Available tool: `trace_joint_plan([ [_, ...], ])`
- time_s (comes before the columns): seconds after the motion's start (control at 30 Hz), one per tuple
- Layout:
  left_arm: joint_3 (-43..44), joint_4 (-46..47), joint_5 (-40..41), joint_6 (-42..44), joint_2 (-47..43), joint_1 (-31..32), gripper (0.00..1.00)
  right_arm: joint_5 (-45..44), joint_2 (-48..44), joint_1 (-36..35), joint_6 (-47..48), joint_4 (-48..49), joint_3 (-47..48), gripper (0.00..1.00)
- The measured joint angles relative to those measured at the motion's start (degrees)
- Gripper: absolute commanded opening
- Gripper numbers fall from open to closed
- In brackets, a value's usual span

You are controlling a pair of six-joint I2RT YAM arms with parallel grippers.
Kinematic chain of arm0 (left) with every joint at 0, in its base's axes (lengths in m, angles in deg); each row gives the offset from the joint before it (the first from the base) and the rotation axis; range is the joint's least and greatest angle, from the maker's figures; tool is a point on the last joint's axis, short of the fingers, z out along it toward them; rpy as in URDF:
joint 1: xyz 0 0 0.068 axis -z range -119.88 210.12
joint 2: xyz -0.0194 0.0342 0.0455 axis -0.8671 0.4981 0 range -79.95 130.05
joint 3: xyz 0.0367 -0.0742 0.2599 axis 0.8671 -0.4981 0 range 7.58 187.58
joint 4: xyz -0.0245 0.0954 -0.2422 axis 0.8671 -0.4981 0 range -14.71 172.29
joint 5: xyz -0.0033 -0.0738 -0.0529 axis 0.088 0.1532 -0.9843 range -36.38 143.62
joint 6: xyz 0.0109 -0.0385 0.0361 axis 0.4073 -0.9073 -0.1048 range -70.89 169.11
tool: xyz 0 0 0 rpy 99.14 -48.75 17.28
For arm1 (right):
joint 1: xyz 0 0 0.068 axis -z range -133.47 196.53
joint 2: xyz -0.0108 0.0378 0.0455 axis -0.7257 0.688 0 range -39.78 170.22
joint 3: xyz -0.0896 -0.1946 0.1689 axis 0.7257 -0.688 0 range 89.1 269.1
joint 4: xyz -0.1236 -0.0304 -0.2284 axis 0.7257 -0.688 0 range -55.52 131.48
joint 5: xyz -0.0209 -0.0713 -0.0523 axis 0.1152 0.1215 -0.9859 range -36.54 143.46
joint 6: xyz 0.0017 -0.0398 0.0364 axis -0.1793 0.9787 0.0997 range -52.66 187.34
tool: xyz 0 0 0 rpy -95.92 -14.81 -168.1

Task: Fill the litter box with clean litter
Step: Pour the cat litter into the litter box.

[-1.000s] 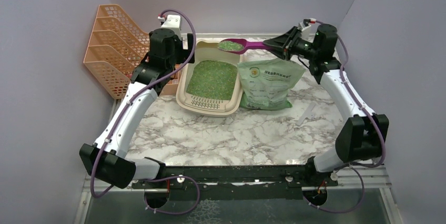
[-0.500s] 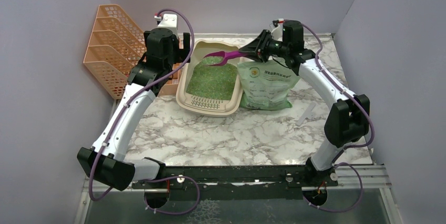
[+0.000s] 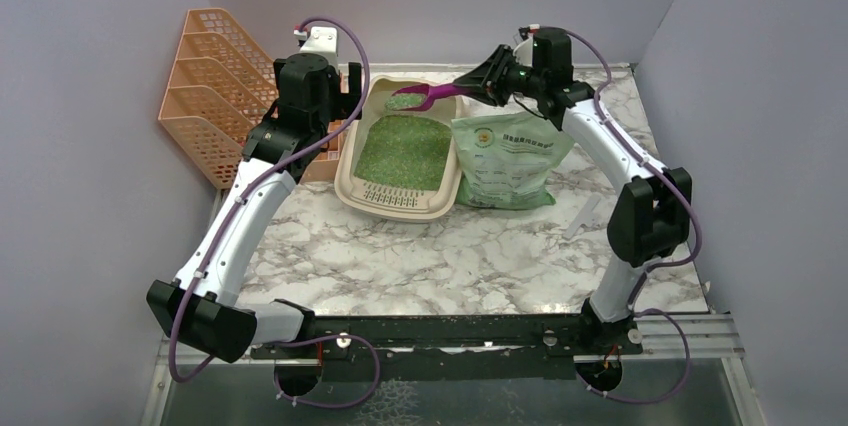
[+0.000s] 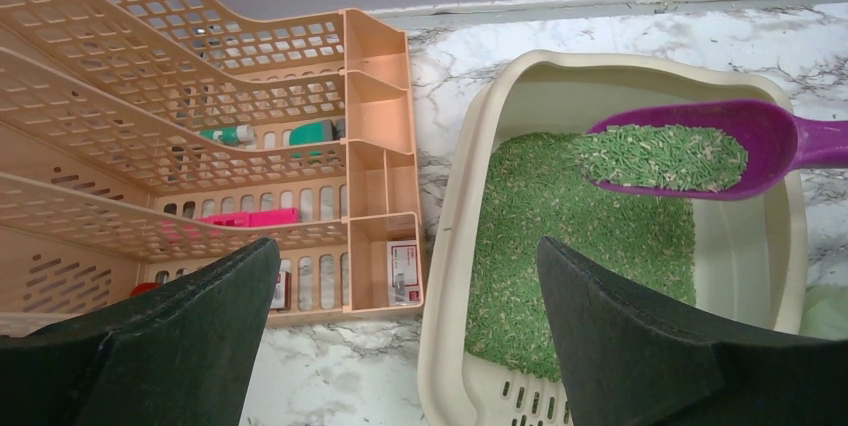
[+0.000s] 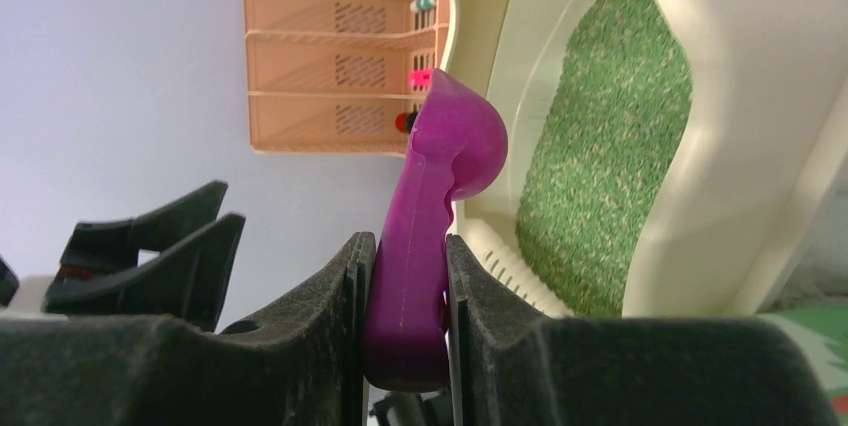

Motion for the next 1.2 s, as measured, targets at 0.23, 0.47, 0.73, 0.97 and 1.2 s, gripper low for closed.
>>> trace_joint_plan([
  [0.23,0.0,0.0,0.0,0.2,0.1,0.0,0.99,-3.3,4.8,-0.2,1.2,-3.3,6.6,0.01],
  [0.47,0.0,0.0,0.0,0.2,0.5,0.0,0.99,-4.5,9.2,-1.5,2.4,-5.4,12.4,0.01],
  [0.73,0.0,0.0,-0.1,0.2,0.5,0.0,0.99,-4.5,8.8,-4.6,3.3,-6.1,9.9,0.01],
  [0.97,0.0,0.0,-0.3,0.2,0.5,0.0,0.99,-4.5,5.1,-5.8,5.0,-6.6,3.2,0.01],
  [1.2,0.0,0.0,-0.8,0.2,0.5,0.0,0.99,-4.4,-1.9,-6.1,7.9,-8.3,0.8,0.01],
])
